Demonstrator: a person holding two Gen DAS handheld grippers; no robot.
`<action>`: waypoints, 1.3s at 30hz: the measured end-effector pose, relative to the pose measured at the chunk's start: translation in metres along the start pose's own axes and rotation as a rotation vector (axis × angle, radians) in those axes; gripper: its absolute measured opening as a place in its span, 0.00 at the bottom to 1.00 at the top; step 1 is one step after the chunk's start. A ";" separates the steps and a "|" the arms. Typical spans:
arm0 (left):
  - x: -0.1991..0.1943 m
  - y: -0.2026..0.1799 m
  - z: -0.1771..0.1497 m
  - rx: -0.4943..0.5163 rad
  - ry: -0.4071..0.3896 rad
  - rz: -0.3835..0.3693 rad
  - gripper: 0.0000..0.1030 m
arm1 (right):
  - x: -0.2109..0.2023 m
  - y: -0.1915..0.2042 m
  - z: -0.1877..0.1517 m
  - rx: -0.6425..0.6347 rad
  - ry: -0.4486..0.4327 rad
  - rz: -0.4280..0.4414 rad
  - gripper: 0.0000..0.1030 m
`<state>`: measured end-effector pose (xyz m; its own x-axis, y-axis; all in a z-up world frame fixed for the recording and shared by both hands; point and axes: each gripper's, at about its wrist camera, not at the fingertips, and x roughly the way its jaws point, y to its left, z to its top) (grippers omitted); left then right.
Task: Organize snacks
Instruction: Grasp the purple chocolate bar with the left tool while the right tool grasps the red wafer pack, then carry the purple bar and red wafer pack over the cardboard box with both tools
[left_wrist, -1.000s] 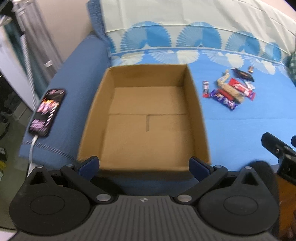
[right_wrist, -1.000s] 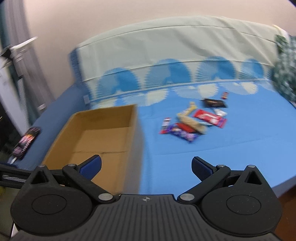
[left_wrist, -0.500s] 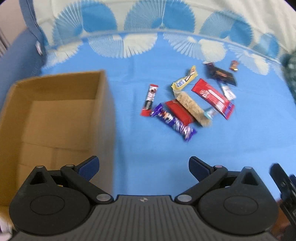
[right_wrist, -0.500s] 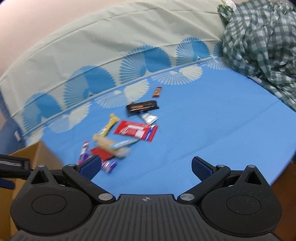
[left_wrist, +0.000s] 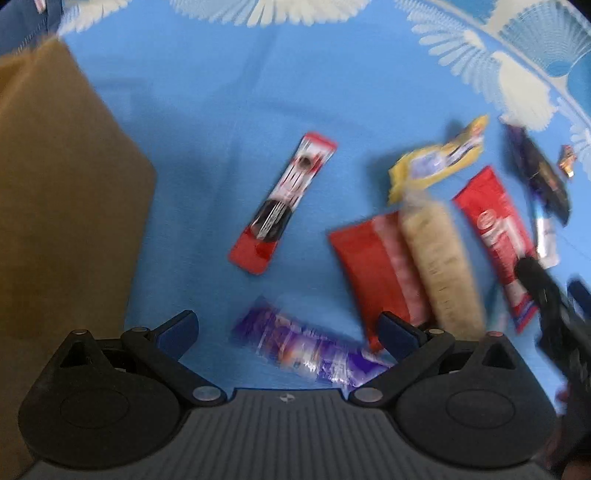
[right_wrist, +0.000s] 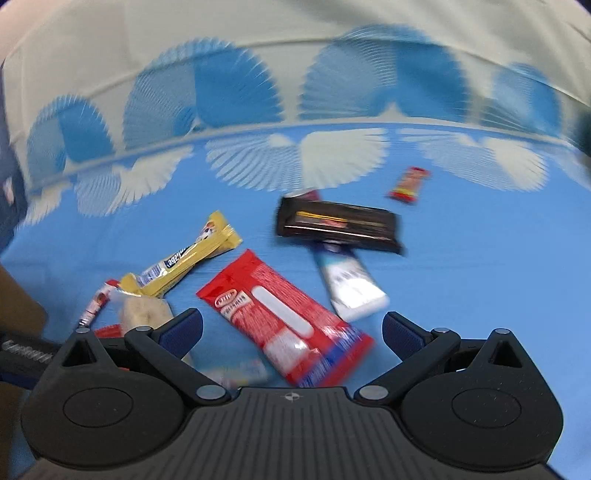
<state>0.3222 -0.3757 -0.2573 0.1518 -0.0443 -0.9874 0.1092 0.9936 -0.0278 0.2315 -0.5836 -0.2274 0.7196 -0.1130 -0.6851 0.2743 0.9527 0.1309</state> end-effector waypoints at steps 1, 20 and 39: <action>0.005 0.003 -0.001 0.009 0.007 -0.010 1.00 | 0.013 0.002 0.002 -0.022 0.017 0.018 1.00; -0.054 0.006 -0.040 0.087 -0.074 -0.153 0.18 | -0.011 0.006 -0.038 -0.032 0.014 -0.089 0.41; -0.212 0.067 -0.115 0.240 -0.388 -0.294 0.14 | -0.213 0.048 -0.078 0.241 -0.197 -0.096 0.41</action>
<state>0.1843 -0.2880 -0.0673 0.4274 -0.3968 -0.8123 0.4157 0.8842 -0.2132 0.0417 -0.4917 -0.1306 0.7863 -0.2738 -0.5539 0.4731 0.8434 0.2546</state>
